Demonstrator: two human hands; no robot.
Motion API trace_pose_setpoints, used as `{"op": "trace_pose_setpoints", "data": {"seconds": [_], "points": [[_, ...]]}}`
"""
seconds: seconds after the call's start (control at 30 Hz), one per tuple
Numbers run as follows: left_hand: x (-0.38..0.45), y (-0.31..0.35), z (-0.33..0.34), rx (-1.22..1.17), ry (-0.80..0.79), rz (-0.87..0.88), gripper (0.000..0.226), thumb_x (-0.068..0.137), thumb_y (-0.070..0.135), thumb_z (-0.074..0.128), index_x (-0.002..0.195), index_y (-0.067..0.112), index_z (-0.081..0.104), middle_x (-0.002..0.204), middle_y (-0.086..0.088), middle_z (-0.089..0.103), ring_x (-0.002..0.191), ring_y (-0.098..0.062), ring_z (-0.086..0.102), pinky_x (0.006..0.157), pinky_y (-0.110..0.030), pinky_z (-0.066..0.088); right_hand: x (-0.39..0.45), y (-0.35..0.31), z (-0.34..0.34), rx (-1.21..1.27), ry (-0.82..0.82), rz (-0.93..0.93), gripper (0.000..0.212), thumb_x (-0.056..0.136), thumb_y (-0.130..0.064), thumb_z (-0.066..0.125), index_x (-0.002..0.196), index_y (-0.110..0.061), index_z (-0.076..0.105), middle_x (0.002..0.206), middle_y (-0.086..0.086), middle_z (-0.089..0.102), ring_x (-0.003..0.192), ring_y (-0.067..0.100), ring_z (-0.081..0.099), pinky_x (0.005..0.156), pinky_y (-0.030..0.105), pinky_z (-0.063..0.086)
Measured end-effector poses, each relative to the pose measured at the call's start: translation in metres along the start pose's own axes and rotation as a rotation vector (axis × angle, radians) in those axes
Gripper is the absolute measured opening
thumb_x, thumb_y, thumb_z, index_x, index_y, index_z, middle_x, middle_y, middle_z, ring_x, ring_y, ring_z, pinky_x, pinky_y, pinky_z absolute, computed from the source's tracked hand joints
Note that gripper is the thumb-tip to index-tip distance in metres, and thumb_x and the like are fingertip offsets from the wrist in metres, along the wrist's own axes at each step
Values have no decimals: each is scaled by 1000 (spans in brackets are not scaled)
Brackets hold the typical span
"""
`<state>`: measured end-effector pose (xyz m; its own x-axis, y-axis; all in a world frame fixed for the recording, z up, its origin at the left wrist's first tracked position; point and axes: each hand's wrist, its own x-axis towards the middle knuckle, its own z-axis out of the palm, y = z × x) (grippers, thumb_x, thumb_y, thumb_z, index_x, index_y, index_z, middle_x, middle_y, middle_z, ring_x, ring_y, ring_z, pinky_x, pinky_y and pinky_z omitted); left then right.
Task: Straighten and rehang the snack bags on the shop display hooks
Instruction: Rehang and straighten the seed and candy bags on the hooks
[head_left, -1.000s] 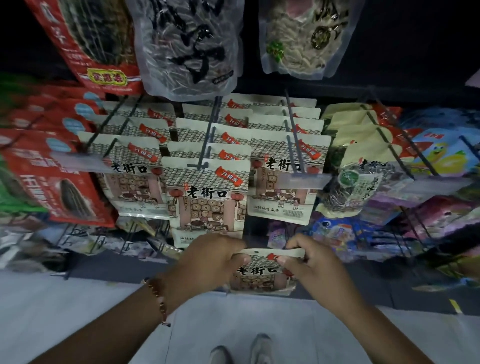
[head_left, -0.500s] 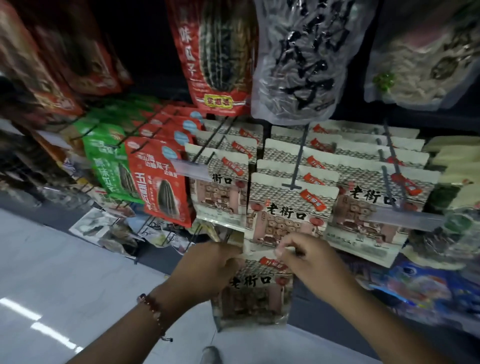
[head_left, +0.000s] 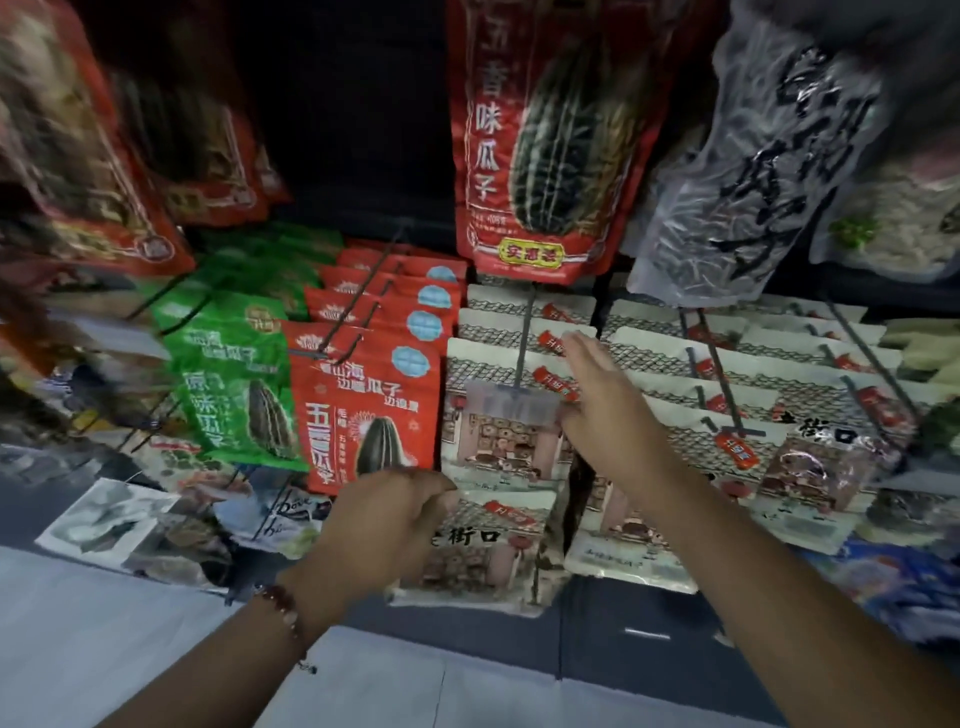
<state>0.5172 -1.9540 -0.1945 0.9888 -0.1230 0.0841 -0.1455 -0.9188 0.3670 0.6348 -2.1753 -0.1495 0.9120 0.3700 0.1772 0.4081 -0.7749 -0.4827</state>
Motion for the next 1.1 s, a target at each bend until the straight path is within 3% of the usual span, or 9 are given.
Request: {"op": "trace_pose_setpoints", "data": {"seconds": [0.13, 0.23, 0.4, 0.57, 0.67, 0.73, 0.8, 0.93, 1.1], "points": [[11, -21, -12, -102, 17, 10, 22, 100, 39, 49, 95, 28, 68, 62, 12, 54, 58, -8, 55, 53, -26, 34, 23, -4, 8, -175, 4, -23, 56, 93, -20, 61, 145, -15, 42, 137, 7, 53, 125, 25, 48, 106, 38, 41], [17, -27, -15, -147, 21, 30, 20, 99, 39, 52, 93, 30, 69, 61, 13, 53, 56, -4, 53, 50, -23, 30, 33, -8, 11, -255, 42, 1, 32, 98, -29, 53, 125, -14, 60, 113, 6, 65, 103, 25, 58, 88, 37, 48], [18, -38, -23, -223, 43, 59, 37, 98, 38, 53, 62, 45, 47, 57, 11, 50, 54, -5, 49, 49, -25, 28, 14, -17, 16, -7, 45, -21, 18, 91, -16, 61, 107, -7, 66, 92, 1, 61, 84, 18, 56, 65, 33, 45], [16, -61, -29, -290, 72, 65, 26, 97, 46, 48, 85, 31, 67, 73, 13, 63, 67, -5, 58, 60, -33, 48, -13, -20, 30, 94, 125, -19, 11, 94, -15, 63, 101, -10, 69, 94, -4, 64, 78, 10, 57, 66, 22, 43], [20, -68, -32, -305, 93, 97, 20, 99, 36, 54, 88, 26, 68, 75, 14, 62, 72, -6, 58, 65, -35, 50, -29, -32, 29, 78, 198, 17, 24, 97, -21, 57, 118, -12, 67, 106, -11, 60, 77, 1, 54, 65, 9, 37], [23, -69, -33, -298, 94, 118, 19, 98, 31, 56, 85, 24, 67, 74, 13, 61, 72, -6, 56, 66, -35, 50, -40, -36, 30, 111, 188, 89, 25, 97, -27, 55, 116, -15, 66, 96, -6, 67, 59, 4, 52, 50, 23, 43], [26, -69, -33, -299, 95, 134, 17, 98, 32, 57, 83, 27, 65, 73, 15, 60, 72, -4, 55, 65, -33, 50, -51, -33, 29, 110, 174, 140, 19, 96, -30, 55, 100, -15, 65, 79, -3, 61, 60, 11, 52, 52, 33, 42], [33, -69, -33, -325, 69, 142, 17, 97, 38, 56, 83, 34, 65, 71, 16, 61, 69, -4, 57, 62, -34, 51, -81, -28, 14, 227, 158, 188, 20, 95, -28, 59, 75, -25, 55, 65, -8, 52, 58, 7, 46, 52, 22, 32], [42, -53, -34, -396, 66, 153, 21, 96, 41, 57, 91, 28, 72, 76, 14, 68, 71, -4, 62, 65, -35, 53, -119, -32, -23, 323, 220, 285, 22, 94, -21, 60, 73, -18, 58, 66, 7, 51, 50, 7, 42, 49, 21, 32]]}}
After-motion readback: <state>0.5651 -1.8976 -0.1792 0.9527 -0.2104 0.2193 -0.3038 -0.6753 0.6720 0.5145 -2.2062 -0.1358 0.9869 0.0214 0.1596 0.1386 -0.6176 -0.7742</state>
